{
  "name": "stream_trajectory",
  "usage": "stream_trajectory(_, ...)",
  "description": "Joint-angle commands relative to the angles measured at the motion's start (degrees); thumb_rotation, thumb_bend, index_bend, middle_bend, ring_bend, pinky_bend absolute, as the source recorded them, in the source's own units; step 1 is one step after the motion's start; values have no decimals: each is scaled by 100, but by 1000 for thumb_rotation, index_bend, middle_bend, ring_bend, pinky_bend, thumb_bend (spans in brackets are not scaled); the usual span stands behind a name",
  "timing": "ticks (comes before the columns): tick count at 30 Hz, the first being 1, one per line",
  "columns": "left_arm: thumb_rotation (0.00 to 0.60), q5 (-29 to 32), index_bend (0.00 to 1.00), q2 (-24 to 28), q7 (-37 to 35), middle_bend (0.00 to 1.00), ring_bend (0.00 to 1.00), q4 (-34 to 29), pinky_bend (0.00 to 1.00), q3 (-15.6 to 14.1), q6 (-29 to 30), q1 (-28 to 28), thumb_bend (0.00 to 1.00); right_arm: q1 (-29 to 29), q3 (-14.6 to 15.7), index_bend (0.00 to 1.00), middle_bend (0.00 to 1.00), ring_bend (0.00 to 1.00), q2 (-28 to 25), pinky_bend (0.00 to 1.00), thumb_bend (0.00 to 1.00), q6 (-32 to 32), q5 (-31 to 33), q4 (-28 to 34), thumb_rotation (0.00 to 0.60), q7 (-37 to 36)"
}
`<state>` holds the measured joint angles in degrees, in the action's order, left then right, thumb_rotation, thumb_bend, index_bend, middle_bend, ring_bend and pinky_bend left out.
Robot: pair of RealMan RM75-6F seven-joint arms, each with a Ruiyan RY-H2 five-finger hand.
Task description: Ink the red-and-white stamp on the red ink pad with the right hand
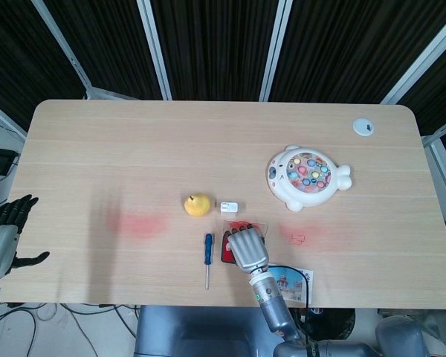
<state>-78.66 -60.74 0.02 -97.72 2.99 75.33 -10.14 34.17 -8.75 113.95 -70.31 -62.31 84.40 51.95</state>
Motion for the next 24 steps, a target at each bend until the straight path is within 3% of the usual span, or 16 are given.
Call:
stream_trajectory(1,600,-2,0,-1,-9,0,0,4,0,2,4,1,0,-17,24,772,633,493,36,462,636,14,37,-74,600,-31)
stream_trajectory(15,600,-21,0,0,-25,0,0,7,0,-6,7,1,0,-70,79,772,634,493,21,462,638,-9,62,-94,600,-60)
stream_trajectory(24,600,-26,0,-11,-12,0,0,3,0,-5,31,9,0,-80,-17,772,634,493,-310,462,637,-217,-192,447,600,-83)
